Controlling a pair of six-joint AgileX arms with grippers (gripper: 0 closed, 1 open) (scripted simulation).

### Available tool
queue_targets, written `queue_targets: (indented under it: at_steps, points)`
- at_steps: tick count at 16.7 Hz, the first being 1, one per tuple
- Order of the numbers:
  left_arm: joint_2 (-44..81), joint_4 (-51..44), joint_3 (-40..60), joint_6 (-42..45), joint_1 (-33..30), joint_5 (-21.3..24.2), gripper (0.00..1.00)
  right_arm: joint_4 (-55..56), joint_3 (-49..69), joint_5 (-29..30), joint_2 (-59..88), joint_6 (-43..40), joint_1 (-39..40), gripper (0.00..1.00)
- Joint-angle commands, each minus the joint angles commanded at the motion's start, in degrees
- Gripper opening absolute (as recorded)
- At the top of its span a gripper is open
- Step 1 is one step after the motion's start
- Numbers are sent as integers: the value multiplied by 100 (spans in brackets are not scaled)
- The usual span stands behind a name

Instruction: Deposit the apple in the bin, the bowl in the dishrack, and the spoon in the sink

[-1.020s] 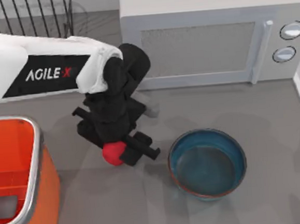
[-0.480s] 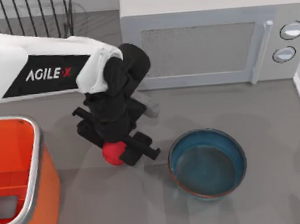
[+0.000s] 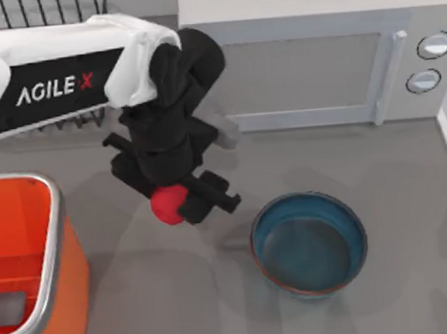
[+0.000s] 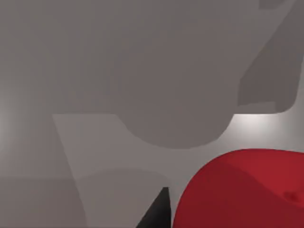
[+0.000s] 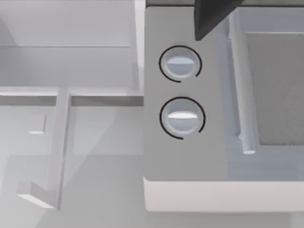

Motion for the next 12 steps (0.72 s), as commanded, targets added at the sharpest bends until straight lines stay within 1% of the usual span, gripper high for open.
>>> queue_targets:
  at_steps: [3,5,12]
  points:
    - [-161,-808,412,-2,-8,-2,0,0,0,0,0,0,0,100]
    - [-324,-1114,692,-9,-5,-3,0,0,0,0,0,0,0,100]
    - [-434,-1196,679,-82,84,-12,0,0,0,0,0,0,0,100]
